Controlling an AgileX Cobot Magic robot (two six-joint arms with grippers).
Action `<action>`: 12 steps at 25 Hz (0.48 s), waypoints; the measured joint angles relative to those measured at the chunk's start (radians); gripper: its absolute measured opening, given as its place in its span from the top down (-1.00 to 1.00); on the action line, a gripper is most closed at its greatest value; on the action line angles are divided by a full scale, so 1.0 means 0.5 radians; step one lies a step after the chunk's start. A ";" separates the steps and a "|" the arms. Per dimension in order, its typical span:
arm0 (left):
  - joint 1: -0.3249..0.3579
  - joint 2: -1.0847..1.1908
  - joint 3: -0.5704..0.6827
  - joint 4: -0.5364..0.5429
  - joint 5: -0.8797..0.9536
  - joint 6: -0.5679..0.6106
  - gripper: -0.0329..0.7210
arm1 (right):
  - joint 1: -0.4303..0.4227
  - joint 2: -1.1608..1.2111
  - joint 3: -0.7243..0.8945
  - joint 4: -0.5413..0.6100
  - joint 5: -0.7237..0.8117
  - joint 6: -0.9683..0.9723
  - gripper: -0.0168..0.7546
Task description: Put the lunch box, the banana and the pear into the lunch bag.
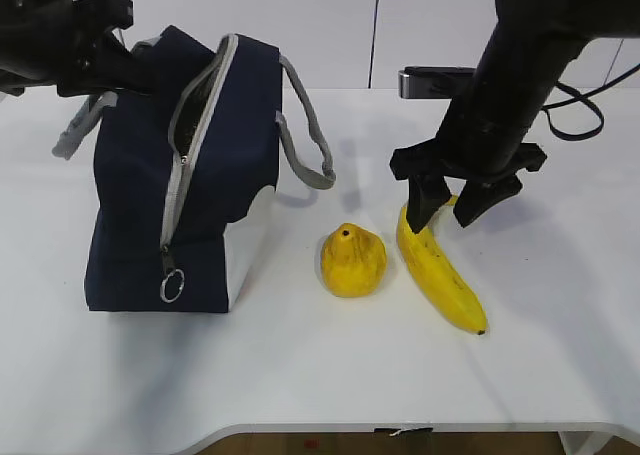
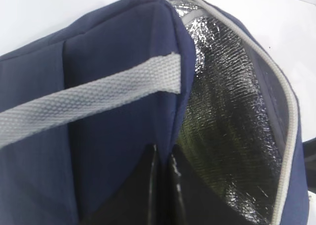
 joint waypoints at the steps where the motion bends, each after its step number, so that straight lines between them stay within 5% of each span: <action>1: 0.000 0.000 0.000 0.000 0.000 0.000 0.93 | 0.000 0.015 0.000 0.004 -0.019 0.000 -0.32; 12: 0.000 0.000 0.000 0.000 0.000 0.000 0.93 | 0.004 0.154 0.000 0.011 -0.170 0.008 -0.32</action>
